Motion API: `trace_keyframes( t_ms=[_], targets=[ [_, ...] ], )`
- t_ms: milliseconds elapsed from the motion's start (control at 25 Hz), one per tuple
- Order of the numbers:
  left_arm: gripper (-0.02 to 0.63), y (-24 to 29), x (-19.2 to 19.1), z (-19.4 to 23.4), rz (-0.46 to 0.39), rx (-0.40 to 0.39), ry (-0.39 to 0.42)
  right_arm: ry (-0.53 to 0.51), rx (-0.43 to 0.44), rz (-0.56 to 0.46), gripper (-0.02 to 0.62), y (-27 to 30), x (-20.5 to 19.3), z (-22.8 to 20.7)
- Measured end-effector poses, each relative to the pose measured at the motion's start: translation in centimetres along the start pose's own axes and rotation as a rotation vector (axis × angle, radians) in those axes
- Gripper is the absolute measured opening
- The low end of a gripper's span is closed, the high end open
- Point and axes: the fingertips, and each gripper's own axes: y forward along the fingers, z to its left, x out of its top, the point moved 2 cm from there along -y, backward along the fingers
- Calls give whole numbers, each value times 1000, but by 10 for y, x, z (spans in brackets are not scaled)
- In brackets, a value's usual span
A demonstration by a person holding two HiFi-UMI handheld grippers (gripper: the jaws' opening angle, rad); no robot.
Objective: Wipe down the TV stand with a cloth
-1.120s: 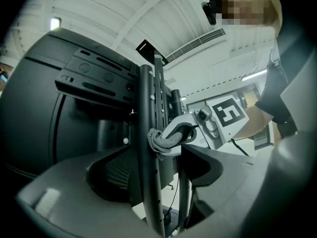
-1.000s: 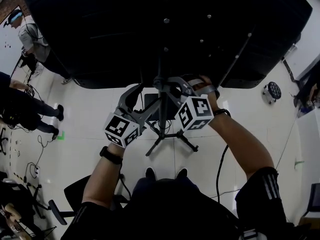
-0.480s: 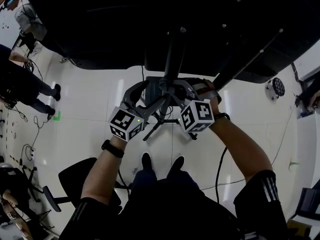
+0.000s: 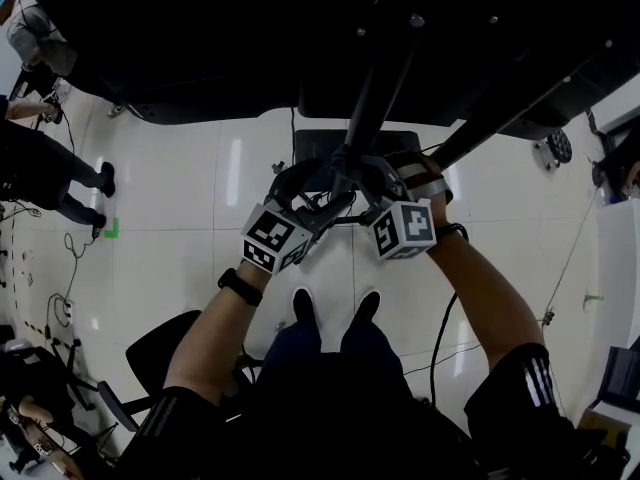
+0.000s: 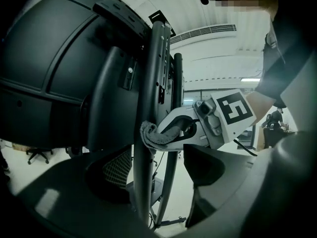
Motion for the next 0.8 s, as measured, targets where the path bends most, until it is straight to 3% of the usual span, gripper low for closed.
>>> trace_keyframes(
  t_ms=[280, 800],
  targets=[
    [357, 13, -47, 5, 48, -15, -33, 93, 37, 52, 25, 26, -31, 41],
    [370, 31, -147, 5, 128, 27, -78, 97, 75, 56, 25, 75, -78, 118]
  ],
)
